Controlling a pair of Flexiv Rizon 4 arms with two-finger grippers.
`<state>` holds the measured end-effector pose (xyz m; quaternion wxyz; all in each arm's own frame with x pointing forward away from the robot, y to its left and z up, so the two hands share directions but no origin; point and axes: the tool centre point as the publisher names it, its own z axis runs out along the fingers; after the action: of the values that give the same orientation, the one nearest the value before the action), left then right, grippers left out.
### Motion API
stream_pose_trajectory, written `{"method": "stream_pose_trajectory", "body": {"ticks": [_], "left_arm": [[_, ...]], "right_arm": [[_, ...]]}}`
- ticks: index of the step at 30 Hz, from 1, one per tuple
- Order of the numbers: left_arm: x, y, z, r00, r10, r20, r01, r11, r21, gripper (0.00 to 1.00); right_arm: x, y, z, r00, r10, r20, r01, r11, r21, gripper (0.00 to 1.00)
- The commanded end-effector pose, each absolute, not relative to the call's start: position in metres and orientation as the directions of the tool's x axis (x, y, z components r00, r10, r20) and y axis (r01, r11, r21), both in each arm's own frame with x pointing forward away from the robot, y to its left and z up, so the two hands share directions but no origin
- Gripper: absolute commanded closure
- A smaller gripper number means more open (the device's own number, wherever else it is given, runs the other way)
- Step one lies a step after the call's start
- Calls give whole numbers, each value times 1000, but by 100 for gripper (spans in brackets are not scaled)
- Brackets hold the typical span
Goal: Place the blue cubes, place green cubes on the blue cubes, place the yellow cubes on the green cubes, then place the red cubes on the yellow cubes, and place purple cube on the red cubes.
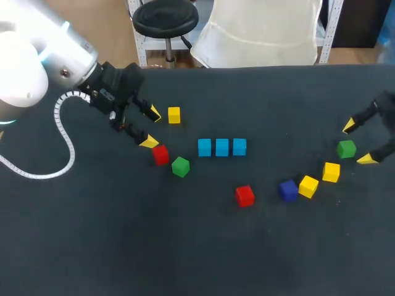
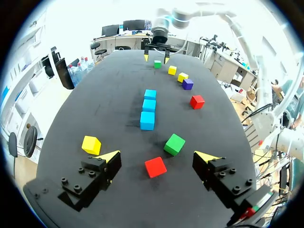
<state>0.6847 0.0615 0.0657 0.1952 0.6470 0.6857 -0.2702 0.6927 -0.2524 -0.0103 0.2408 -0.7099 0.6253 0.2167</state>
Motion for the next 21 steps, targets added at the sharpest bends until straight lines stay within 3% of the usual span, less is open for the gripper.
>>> {"method": "stream_pose_trajectory", "body": {"ticks": [1, 15, 19, 21], "left_arm": [[684, 63, 65, -83, 780, -620, 993, 15, -115, 0], [684, 63, 65, -83, 780, -620, 993, 15, -115, 0], [684, 63, 65, -83, 780, -620, 993, 15, -115, 0], [684, 63, 65, -83, 780, -620, 993, 15, -115, 0]], "right_arm": [[697, -250, -9, 132, -773, -620, -991, -115, -68, 0], [691, -240, -7, 133, -782, -608, -990, -127, -53, 4], [691, -242, -7, 120, -786, -607, -993, -109, -55, 16], [691, -244, -7, 117, -785, -608, -993, -104, -56, 31]]}}
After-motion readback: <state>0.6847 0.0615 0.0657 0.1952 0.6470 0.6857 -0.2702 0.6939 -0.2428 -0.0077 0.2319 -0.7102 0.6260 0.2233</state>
